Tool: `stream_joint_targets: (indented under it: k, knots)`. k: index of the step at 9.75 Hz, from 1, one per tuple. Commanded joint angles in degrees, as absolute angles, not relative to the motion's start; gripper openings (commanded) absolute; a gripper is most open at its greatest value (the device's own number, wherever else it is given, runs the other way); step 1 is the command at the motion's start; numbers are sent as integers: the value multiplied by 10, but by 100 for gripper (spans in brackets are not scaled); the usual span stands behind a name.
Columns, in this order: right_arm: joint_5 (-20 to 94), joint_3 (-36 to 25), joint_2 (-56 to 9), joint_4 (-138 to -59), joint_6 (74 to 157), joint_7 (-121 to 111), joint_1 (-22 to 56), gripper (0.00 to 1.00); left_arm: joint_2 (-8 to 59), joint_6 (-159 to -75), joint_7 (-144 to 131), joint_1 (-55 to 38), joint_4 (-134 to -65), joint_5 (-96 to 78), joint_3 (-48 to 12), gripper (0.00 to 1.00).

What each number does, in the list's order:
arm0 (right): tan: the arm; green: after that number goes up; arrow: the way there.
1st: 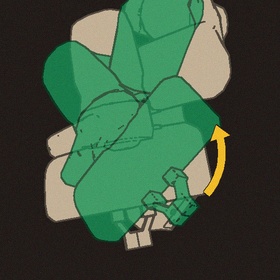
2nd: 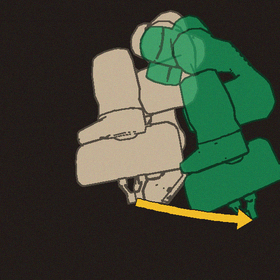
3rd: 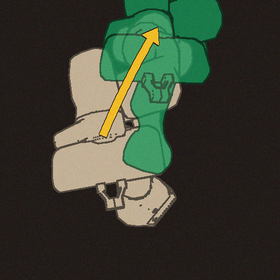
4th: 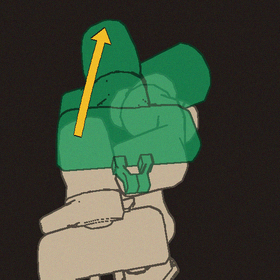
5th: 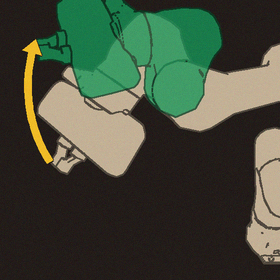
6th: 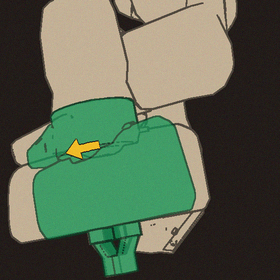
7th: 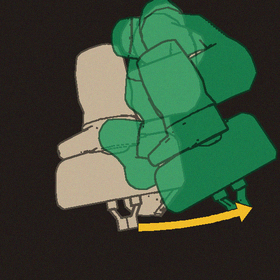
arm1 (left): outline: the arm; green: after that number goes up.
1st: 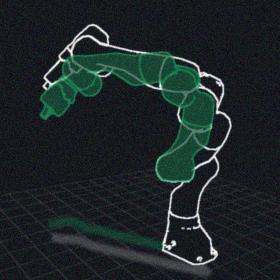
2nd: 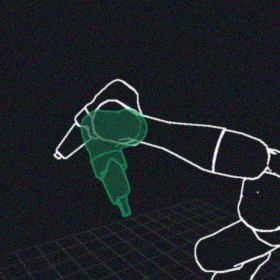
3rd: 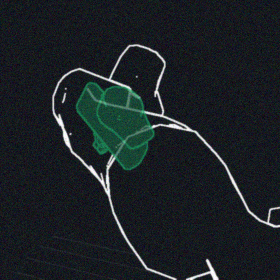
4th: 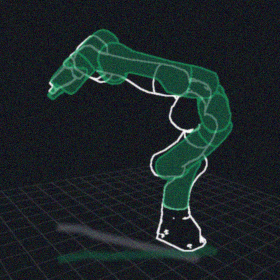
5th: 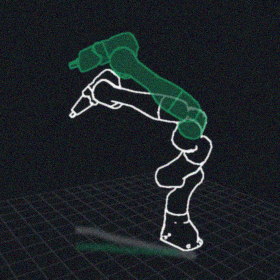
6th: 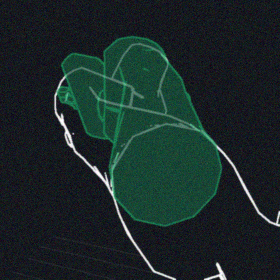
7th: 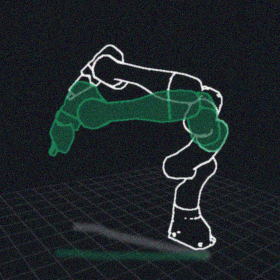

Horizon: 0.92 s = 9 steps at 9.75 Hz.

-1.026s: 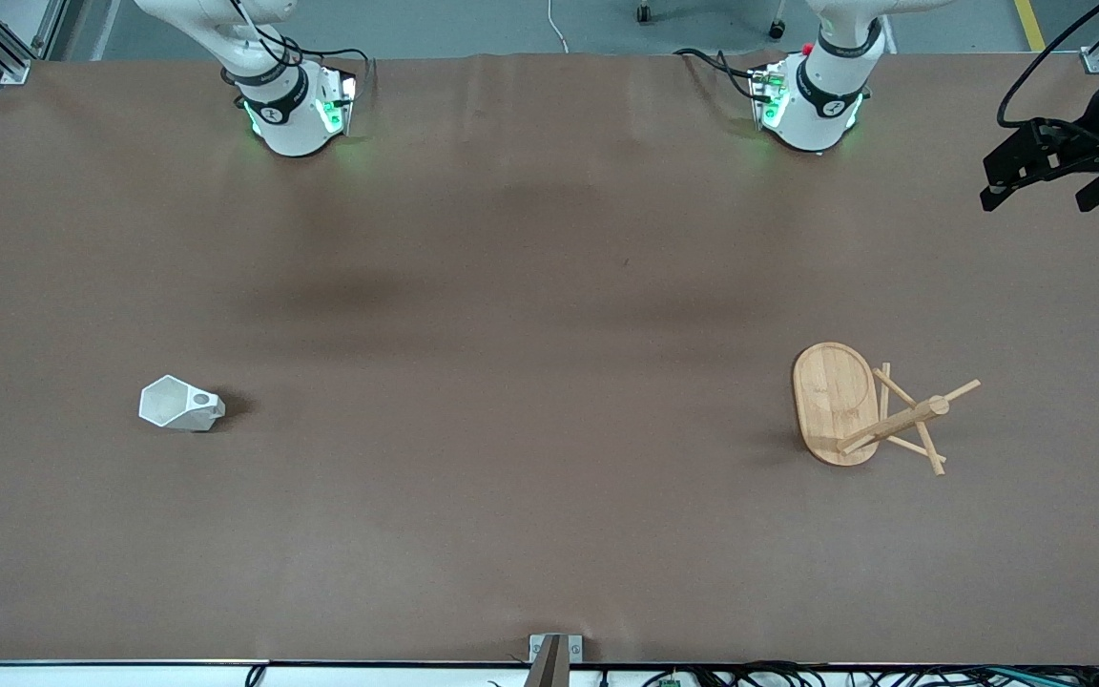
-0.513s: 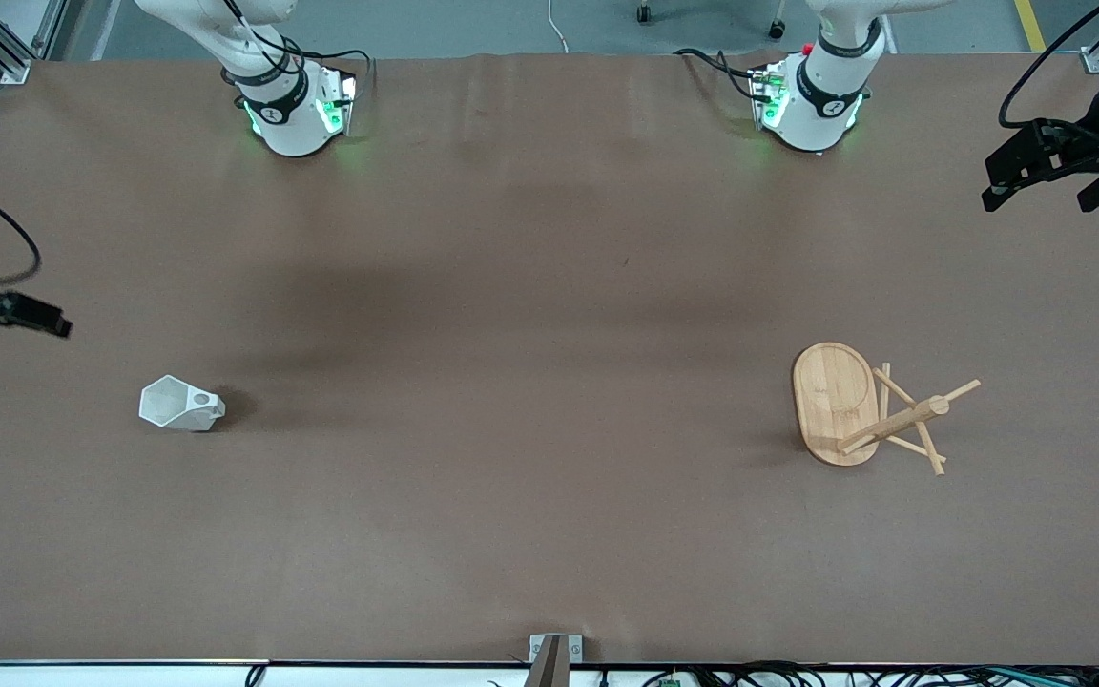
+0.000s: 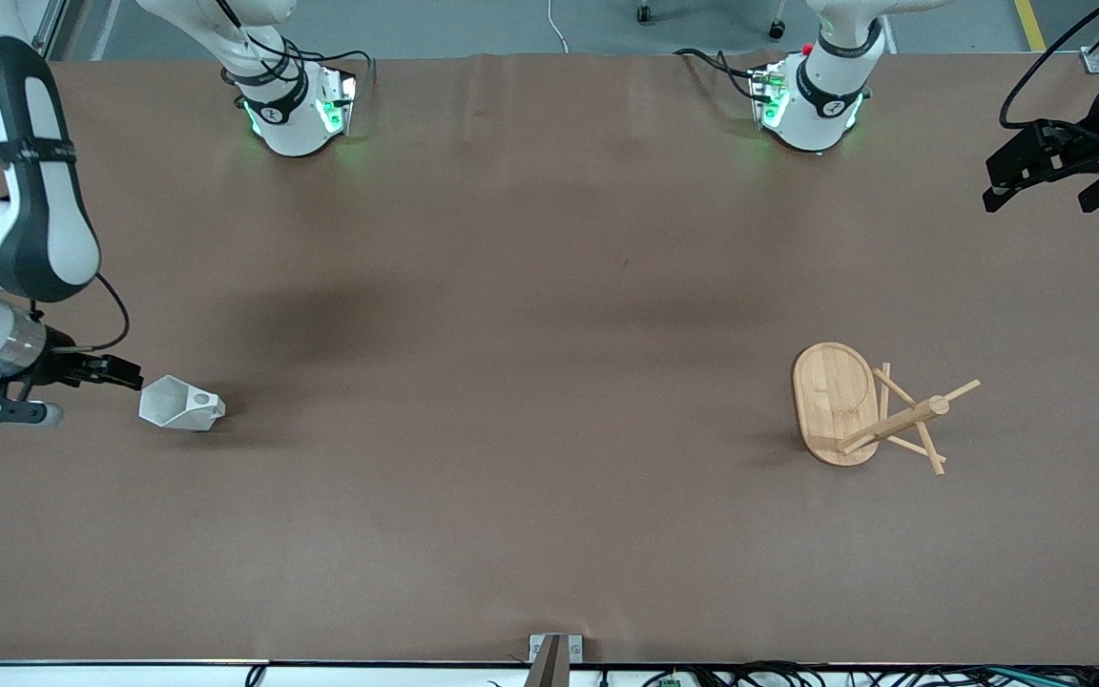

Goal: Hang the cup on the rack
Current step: 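Reach the right gripper to the white cup and grasp it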

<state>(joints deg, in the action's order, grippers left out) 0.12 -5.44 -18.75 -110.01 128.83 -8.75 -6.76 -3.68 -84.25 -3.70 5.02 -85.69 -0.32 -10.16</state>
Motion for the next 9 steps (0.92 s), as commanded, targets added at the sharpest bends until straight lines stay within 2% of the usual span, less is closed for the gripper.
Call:
stream_joint_targets:
  k: [1,5,6,8,9]
  knots:
    - [4,-49,-215,-1134,1359,-102,-72,100,-30,-831,-24,51,-863,0,-104,100]
    - [26,-47,-255,-1124,1394,-102,-74,99,-30,-830,-23,51,-865,0,-105,100]
    - [32,-47,-257,-1121,1393,-103,-75,92,-29,-830,-23,50,-866,0,-105,100]
    - [33,-47,-265,-1116,1393,-103,-75,64,-28,-830,-24,49,-866,-2,-105,100]
    - [33,-47,-267,-1113,1393,-102,-76,57,-25,-831,-25,47,-867,-2,-105,100]
